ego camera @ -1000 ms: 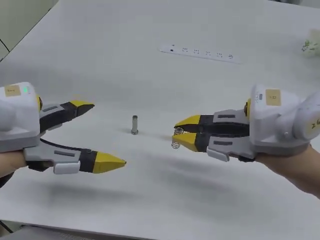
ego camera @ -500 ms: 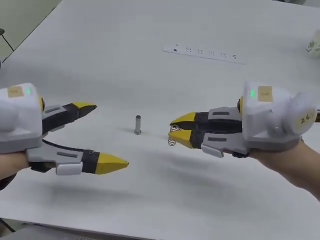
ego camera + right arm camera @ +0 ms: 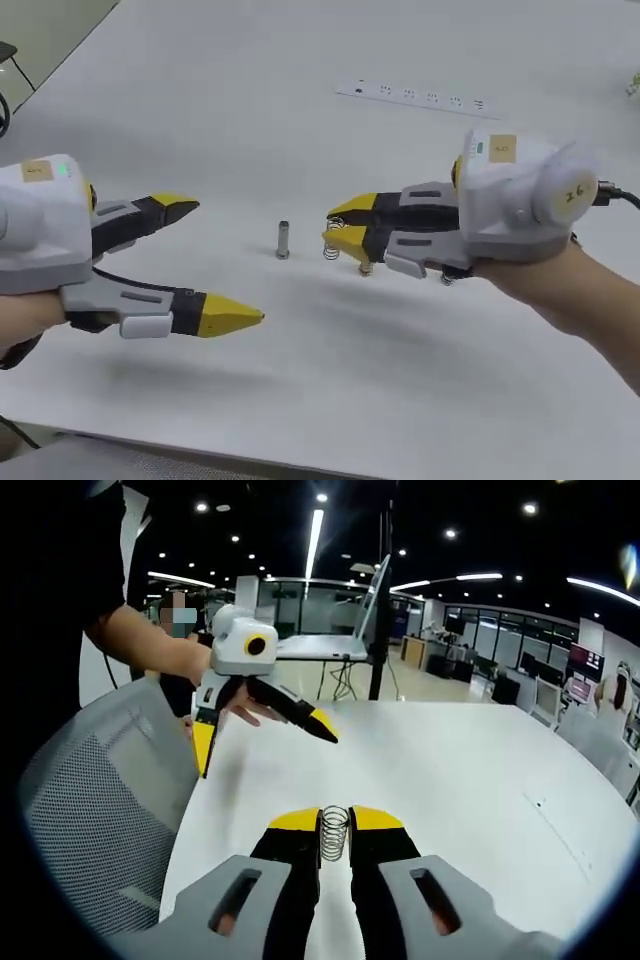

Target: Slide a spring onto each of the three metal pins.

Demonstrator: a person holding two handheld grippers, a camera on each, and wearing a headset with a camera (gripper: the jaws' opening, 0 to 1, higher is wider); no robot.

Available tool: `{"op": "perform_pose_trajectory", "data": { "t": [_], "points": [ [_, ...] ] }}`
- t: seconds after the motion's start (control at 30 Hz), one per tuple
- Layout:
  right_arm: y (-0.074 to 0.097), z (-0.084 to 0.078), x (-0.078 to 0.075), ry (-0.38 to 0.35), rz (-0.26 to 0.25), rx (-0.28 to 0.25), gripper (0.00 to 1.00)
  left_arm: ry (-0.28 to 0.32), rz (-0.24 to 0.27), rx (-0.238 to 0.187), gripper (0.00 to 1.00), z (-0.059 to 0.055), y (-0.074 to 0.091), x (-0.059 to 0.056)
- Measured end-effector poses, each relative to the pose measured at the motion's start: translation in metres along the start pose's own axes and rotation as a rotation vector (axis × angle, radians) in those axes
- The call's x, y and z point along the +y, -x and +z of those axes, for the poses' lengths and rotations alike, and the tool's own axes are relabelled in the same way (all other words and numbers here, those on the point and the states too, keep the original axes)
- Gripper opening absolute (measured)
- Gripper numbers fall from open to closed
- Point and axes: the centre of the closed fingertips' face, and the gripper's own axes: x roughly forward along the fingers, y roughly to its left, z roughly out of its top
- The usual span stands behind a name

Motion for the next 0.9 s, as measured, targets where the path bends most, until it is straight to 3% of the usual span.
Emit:
{"op": "perform_pose_trajectory", "data": {
  "t": [0.5,0.9],
  "points": [
    [-0.028,0.007,-0.017,-0.019,-0.021,-0.004,0.08,0.009,0.001,0.003,0.98,-0.002,-0.001,0.001],
    [-0.044,0.009,-0.031,-0.077,-0.044,-0.02,0.08,0.013,-0.001,0.008,0.98,-0.004,0.0,0.0]
  ]
}}
